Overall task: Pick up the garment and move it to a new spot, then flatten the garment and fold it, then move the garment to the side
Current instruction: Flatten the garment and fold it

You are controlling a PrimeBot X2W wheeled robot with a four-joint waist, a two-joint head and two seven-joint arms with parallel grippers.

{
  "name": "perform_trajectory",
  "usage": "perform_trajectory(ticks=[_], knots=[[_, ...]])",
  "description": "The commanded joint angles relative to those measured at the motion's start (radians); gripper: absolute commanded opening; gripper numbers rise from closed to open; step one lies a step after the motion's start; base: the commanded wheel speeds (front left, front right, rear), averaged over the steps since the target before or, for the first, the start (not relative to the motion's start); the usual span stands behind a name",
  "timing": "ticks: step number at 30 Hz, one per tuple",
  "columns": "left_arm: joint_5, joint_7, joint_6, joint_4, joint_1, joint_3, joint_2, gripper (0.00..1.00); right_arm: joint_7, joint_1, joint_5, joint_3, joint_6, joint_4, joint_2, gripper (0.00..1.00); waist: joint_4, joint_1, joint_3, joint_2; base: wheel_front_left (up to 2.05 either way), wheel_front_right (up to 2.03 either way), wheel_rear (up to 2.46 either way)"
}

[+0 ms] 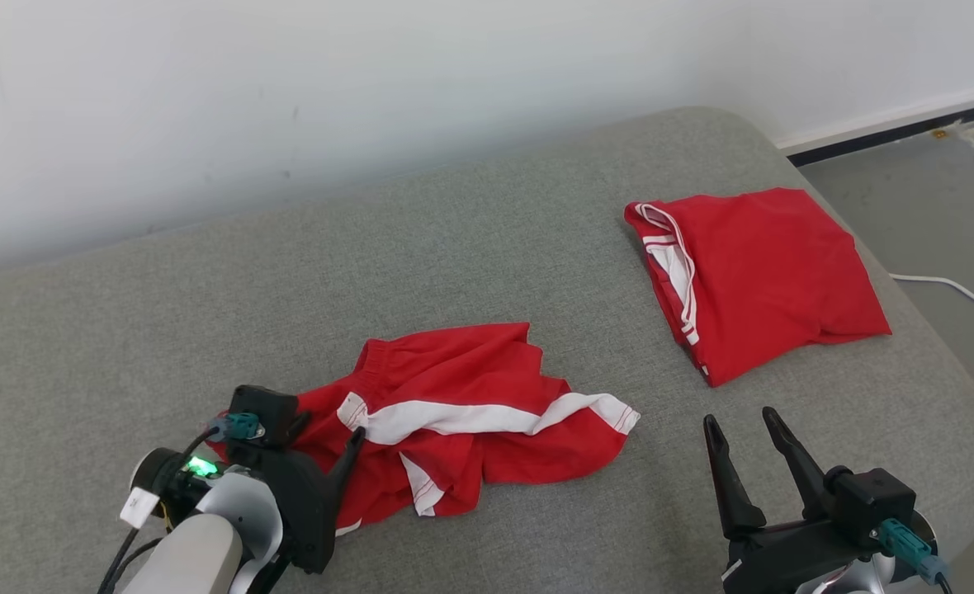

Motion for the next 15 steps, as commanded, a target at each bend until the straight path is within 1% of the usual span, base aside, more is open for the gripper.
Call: perform_trajectory(ticks=[1, 2, 3, 5, 6, 7, 10, 15], knots=[[0.005, 0.005, -0.002, 0.005, -0.012, -0.007, 0.006, 0.53, -0.007, -0.001, 0.006, -0.002, -0.003, 0.001, 0.003, 1.00, 0.000, 0.0000, 0.005, -0.0001, 0.00, 0.00, 0.00], [0.008, 0.011, -0.007, 0.010, -0.017, -0.016, 0.011, 0.42, -0.007, -0.004, 0.005, -0.003, -0.003, 0.002, 0.004, 1.00, 0.000, 0.0000, 0.006, -0.0001, 0.00, 0.00, 0.00], [0.008, 0.021, -0.008, 0.017, -0.021, -0.024, 0.013, 0.27, -0.007, -0.008, 0.004, -0.003, -0.003, 0.003, 0.006, 1.00, 0.001, 0.0000, 0.007, -0.0001, 0.00, 0.00, 0.00], [0.010, 0.030, -0.015, 0.022, -0.028, -0.041, 0.018, 0.21, -0.009, -0.015, 0.000, -0.002, -0.003, 0.005, 0.010, 1.00, 0.003, 0.0000, 0.007, -0.0001, 0.00, 0.00, 0.00], [0.012, 0.037, -0.017, 0.025, -0.031, -0.052, 0.020, 0.13, -0.010, -0.018, -0.001, -0.001, -0.003, 0.006, 0.010, 1.00, 0.004, 0.0000, 0.006, -0.0001, 0.00, 0.00, 0.00], [0.014, 0.038, -0.020, 0.027, -0.033, -0.060, 0.022, 0.00, -0.011, -0.019, -0.003, -0.001, -0.003, 0.007, 0.011, 1.00, 0.006, 0.0000, 0.005, -0.0001, 0.00, 0.00, 0.00], [0.009, 0.041, -0.024, 0.033, -0.041, -0.085, 0.023, 0.00, -0.013, -0.019, -0.002, 0.003, -0.003, 0.012, 0.013, 1.00, 0.011, 0.0000, 0.002, -0.0001, 0.00, 0.00, 0.00], [-0.033, 0.003, -0.030, 0.017, -0.057, -0.087, -0.006, 0.00, -0.015, -0.018, 0.000, 0.002, -0.003, 0.020, 0.012, 1.00, 0.021, 0.0000, -0.005, -0.0001, 0.00, 0.00, 0.00]])
